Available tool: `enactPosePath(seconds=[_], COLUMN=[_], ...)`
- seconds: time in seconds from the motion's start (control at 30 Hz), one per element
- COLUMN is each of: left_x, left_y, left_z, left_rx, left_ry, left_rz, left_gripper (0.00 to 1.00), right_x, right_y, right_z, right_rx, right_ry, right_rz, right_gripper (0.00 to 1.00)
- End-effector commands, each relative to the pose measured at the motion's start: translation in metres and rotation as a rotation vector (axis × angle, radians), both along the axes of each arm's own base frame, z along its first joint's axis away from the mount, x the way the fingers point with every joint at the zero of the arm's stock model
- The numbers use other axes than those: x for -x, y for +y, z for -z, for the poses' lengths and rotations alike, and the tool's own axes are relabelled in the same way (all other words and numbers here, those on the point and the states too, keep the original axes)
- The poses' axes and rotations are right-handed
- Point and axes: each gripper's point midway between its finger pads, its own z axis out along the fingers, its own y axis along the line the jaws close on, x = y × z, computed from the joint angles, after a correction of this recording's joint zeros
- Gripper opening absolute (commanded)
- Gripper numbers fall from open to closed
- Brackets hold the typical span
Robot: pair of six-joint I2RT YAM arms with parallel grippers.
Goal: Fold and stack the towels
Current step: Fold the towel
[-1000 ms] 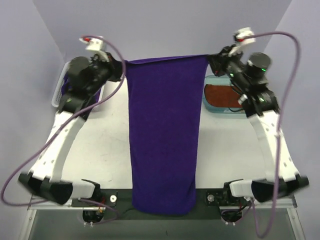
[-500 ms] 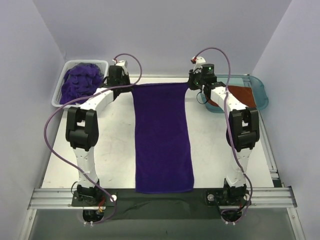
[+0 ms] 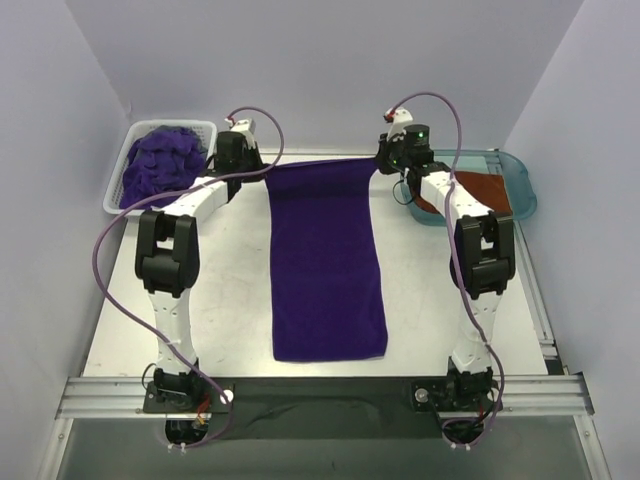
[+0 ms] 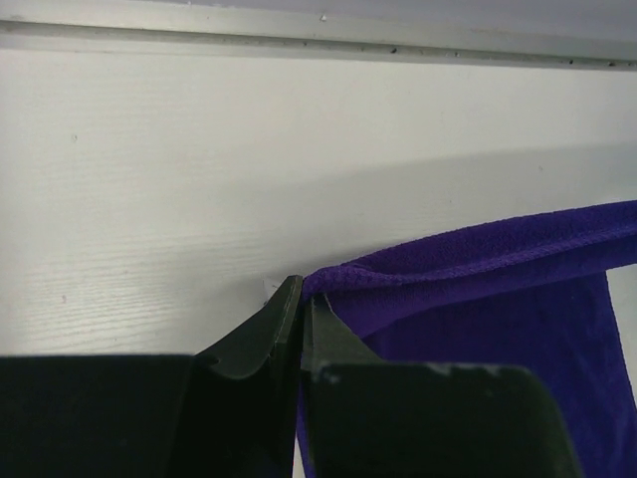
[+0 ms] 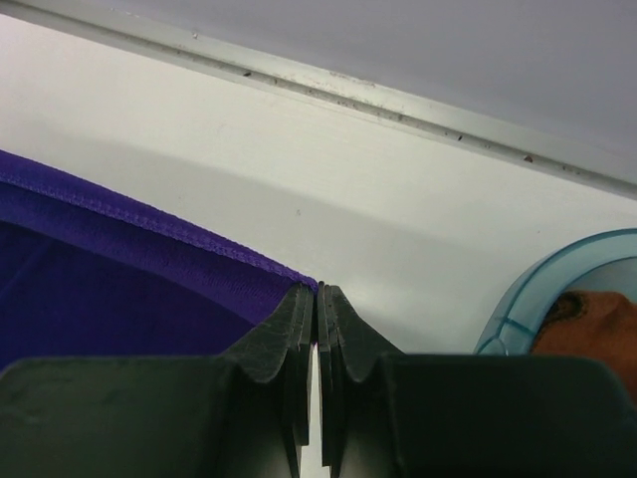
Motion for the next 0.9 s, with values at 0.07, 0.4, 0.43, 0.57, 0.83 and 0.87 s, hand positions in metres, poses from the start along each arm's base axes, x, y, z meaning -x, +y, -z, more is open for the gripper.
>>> enactPosePath(seconds=[0.07,0.4,0.43,0.57,0.83,0.87], left_x=[0.001,0.078,0.092,0.152,0.277,0.285], left_y=[0.012,0.008,0.004,-0.017,-0.029,-0.033], left_z=[-0.032,-0.087,-0.083,-0.077,-0.007,0.002], left_rx=[0.032,0.122,0.138,0.169,0.171,0.190], left_ry=[-0.069,-0.002,0.035,0.111,0.299,0.325], left_rz=[-0.009,0.037,0.056,0.117,0.121,0.120], left_gripper=[0.00,0.00,0.00,0.00,0.00,0.00], right_x=[0.011,0.086,0.098,0.156,0.267,0.278], right_y=[-0.012,-0.018,-0.018,-0.020,-0.007,-0.002], right_z=[-0.015,-0.055,-0.048,-0.034,-0.002,0.008], right_rx=[-0.015,-0.064,-0.070,-0.091,-0.303,-0.338], right_ry=[-0.009,0.049,0.083,0.209,0.419,0.473], right_rz=[0.031,0.035,0.033,0.048,0.055,0.056], right_gripper=[0.00,0.00,0.00,0.00,0.00,0.00])
